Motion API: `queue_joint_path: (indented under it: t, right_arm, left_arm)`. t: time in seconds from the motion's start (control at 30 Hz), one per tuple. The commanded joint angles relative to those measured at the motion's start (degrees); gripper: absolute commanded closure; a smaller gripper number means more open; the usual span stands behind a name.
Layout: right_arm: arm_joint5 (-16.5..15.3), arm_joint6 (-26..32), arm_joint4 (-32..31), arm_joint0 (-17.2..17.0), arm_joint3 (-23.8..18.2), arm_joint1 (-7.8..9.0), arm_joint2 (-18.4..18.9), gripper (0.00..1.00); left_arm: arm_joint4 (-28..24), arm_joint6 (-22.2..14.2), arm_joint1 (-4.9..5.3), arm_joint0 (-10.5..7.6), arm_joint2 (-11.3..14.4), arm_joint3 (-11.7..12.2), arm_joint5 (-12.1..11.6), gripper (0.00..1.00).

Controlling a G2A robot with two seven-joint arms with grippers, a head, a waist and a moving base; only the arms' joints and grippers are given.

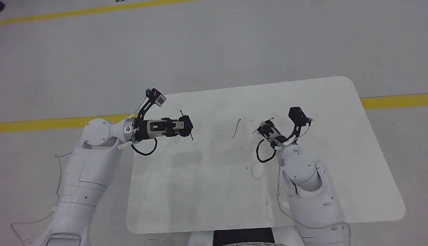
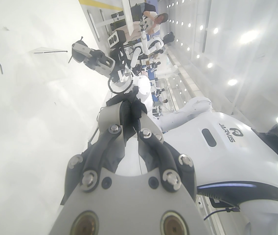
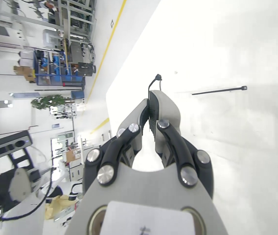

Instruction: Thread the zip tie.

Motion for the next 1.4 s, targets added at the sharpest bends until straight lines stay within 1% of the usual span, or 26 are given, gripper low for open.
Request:
queue_joint_path:
  t: [0.0, 0.1, 0.13, 0.6, 0.63, 0.67, 0.7, 0.77, 0.8, 0.83, 0.87, 0.9, 0.97, 1.0, 1.03, 1.1, 1.13, 1.23, 1.27, 1.33, 1.37]
  right_arm:
    - [-3.07, 0.45, 3.29, -0.12, 0.03, 0.18, 0.17, 1.0]
    - [-5.43, 0.35, 6.3, -0.28, 0.3, 0.42, 0.38, 1.0]
    - [-6.89, 0.87, 8.21, -0.21, 0.48, 0.52, 0.37, 1.0]
    - [-6.97, 0.63, 8.17, -0.2, 0.5, 0.54, 0.4, 1.0]
    - [-7.71, -0.36, 7.81, -0.17, 0.51, 0.65, 0.49, 1.0]
    - [-9.24, -1.56, 7.13, -0.18, 0.5, 0.85, 0.63, 1.0]
    - [-10.78, -2.65, 6.2, -0.22, 0.51, 1.03, 0.86, 1.0]
    - [-14.03, -4.34, 6.58, -0.39, 0.84, 1.31, 1.34, 1.0]
    - [-16.46, -5.04, 7.44, -0.5, 1.02, 1.5, 1.72, 1.0]
    - [-17.88, -5.35, 7.99, -0.64, 1.35, 1.65, 2.12, 1.0]
    - [-18.82, -5.74, 8.54, -0.74, 1.7, 1.79, 2.54, 1.0]
    - [-19.65, -6.03, 9.11, -0.77, 1.98, 1.91, 2.84, 1.0]
    - [-21.49, -6.9, 10.14, -0.83, 2.64, 2.21, 3.56, 1.0]
    - [-22.26, -7.16, 10.95, -0.84, 2.9, 2.3, 3.7, 1.0]
    - [-23.4, -7.38, 11.51, -0.81, 3.18, 2.47, 3.98, 1.0]
    - [-24.81, -7.69, 12.19, -0.79, 3.65, 2.71, 4.22, 1.0]
    - [-25.66, -7.76, 12.66, -0.73, 3.88, 2.87, 4.34, 1.0]
    - [-28.1, -7.82, 13.65, -0.52, 4.55, 3.25, 4.68, 1.0]
    - [-29.56, -7.96, 14.02, -0.34, 4.84, 3.42, 4.78, 1.0]
    - [-32.29, -8.32, 14.69, -0.08, 5.49, 3.68, 4.94, 1.0]
    - [-32.88, -8.41, 14.66, 0.0, 5.56, 3.73, 4.97, 1.0]
  left_arm:
    - [0.0, 0.0, 0.0, 0.0, 0.0, 0.0, 0.0, 1.0]
    - [0.0, 0.0, 0.0, 0.0, 0.0, 0.0, 0.0, 1.0]
    - [0.0, 0.0, 0.0, 0.0, 0.0, 0.0, 0.0, 1.0]
    - [0.0, 0.0, 0.0, 0.0, 0.0, 0.0, 0.0, 1.0]
    - [-0.38, 0.56, -0.07, 0.22, 0.26, -0.26, 0.25, 1.0]
    - [-1.84, 0.51, -0.19, 0.59, 0.84, -0.71, 0.64, 1.0]
    - [-3.35, 0.0, -0.26, 0.74, 1.21, -0.56, 0.82, 1.0]
    - [-6.3, 0.0, -0.31, 0.94, 2.89, -0.86, 0.92, 1.0]
    - [-8.02, 0.0, -0.19, 0.95, 4.21, -0.82, 1.07, 1.0]
    - [-9.46, 0.0, -0.07, 0.87, 5.35, -0.9, 1.27, 1.0]
    - [-10.77, 0.0, 0.11, 0.67, 6.53, -0.99, 1.26, 1.0]
    - [-11.81, 0.0, 0.35, 0.4, 7.46, -0.59, 1.12, 1.0]
    - [-14.63, 0.0, 0.91, -0.36, 10.21, -0.49, 1.43, 1.0]
    - [-15.26, 0.0, 1.24, -0.81, 11.27, -0.14, 1.38, 1.0]
    - [-15.78, 0.0, 1.69, -1.44, 13.05, 0.04, 1.97, 1.0]
    - [-16.6, 0.0, 2.43, -2.52, 15.6, 0.45, 2.01, 1.0]
    - [-16.81, 0.0, 2.95, -3.31, 17.42, 0.71, 2.27, 1.0]
    - [-16.79, 0.0, 4.2, -5.19, 21.51, 1.59, 1.54, 1.0]
    - [-16.46, 0.0, 4.78, -6.06, 23.45, 1.76, 0.78, 1.0]
    - [-16.64, 0.0, 5.65, -7.39, 26.27, 2.14, -0.36, 1.0]
    - [-16.48, 0.0, 6.25, -8.28, 28.39, 1.97, -1.39, 1.0]
